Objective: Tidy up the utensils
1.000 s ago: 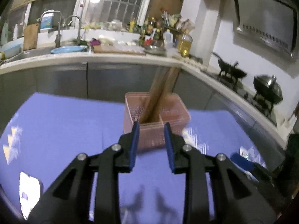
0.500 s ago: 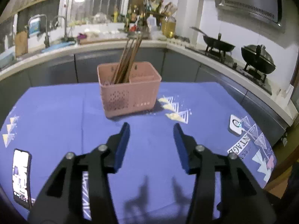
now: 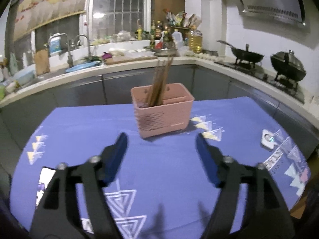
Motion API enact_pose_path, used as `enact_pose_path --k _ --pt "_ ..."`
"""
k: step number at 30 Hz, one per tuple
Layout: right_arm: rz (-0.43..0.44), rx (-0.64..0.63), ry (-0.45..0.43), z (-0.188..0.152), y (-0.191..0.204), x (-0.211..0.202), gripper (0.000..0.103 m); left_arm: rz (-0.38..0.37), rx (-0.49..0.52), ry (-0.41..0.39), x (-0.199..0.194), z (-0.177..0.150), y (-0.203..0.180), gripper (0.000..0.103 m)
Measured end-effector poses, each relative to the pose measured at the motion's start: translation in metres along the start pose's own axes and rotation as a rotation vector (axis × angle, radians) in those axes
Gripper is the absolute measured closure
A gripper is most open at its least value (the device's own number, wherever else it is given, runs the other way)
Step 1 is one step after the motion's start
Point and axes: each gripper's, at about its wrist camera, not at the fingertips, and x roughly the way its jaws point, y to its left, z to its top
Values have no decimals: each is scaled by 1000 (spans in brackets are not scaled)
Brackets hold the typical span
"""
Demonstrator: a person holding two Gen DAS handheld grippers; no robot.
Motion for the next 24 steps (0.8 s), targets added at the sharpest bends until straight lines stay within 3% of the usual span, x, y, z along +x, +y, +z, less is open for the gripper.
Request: enact_pose_path --k 4,10,15,20,24 --pt "-6 -14 -17 13 1 -2 12 98 43 -9 -3 -4 7 6" --pt "-60 -107 -153 51 21 -21 12 118 22 63 4 -7 21 6" --pt "-33 -172 -259 72 42 -29 12 141 7 132 15 -12 24 6" --pt "-19 -171 -317 82 48 -21 12 210 33 178 22 -17 20 6" --pt "-3 -134 -311 75 43 -13 12 229 46 204 24 -21 19 6"
